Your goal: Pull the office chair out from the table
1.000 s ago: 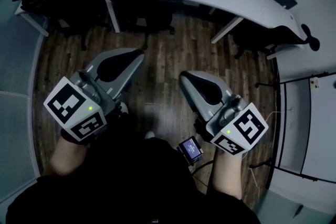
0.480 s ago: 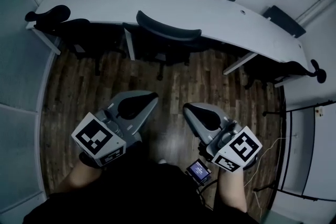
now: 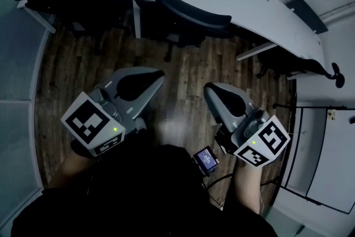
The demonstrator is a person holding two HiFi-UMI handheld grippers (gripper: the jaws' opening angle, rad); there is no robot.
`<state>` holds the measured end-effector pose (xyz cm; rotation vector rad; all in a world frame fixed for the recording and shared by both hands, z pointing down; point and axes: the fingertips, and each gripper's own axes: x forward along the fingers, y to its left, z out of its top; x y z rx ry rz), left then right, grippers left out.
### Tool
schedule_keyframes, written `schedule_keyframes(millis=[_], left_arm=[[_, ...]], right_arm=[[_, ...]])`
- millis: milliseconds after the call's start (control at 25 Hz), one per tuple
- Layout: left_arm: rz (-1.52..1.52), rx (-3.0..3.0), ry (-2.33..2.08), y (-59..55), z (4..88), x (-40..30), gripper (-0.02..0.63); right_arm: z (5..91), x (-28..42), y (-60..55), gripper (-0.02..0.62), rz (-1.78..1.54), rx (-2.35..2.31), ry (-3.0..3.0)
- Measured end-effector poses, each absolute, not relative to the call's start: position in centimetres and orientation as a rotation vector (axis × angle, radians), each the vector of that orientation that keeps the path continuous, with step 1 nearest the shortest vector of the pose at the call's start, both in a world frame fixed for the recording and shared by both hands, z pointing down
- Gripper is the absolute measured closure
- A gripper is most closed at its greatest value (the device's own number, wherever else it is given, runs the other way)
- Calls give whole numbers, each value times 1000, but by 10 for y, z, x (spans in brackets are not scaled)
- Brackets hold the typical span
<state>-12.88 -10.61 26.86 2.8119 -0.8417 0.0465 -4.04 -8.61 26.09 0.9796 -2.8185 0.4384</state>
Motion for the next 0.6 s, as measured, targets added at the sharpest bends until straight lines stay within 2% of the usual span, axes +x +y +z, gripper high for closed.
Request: schedule_keyframes(millis=[600], left_arm=[[-117,2771,-913,-127,256,-169,603]], right_arm=[[255,-65,-109,594,427,935,-2839]])
